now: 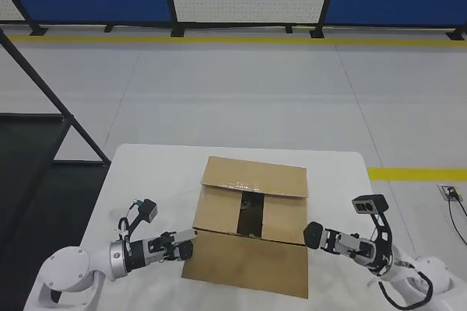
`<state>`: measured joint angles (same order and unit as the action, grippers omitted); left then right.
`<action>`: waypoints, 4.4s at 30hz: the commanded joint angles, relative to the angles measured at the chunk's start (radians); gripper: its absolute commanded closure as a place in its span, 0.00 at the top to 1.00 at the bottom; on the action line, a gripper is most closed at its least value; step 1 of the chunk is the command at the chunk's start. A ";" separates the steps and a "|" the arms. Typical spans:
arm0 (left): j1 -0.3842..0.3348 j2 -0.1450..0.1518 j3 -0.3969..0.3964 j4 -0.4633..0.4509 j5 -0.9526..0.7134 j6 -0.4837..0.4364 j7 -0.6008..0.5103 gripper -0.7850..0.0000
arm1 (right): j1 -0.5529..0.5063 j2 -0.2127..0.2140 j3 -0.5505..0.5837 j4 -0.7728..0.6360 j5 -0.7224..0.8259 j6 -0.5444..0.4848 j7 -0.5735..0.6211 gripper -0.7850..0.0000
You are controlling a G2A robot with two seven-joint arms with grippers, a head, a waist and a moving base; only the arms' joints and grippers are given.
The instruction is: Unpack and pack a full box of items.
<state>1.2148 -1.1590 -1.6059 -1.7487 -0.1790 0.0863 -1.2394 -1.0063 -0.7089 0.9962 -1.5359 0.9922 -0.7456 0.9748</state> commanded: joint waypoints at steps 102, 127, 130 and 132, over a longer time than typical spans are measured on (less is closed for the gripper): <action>0.013 0.004 -0.006 -0.046 -0.020 -0.013 0.029 1.00 | 0.642 -0.550 -0.220 0.802 -0.198 0.331 -0.737 1.00; -0.316 0.005 0.247 0.016 -0.056 0.034 0.167 1.00 | -0.010 -0.325 0.395 0.231 -0.194 0.288 -0.001 1.00; -0.377 -0.009 0.335 0.081 -0.071 0.017 0.199 1.00 | -0.073 -0.316 0.444 0.196 -0.186 0.280 0.042 1.00; -0.410 -0.020 0.392 0.140 -0.079 0.007 0.231 1.00 | -0.104 -0.310 0.472 0.182 -0.188 0.277 0.061 1.00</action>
<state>0.8202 -1.1740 -1.2451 -1.6390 -0.2505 0.0947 -1.0217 -1.0985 -1.0210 1.4566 -1.3497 0.8047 -0.4683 1.0287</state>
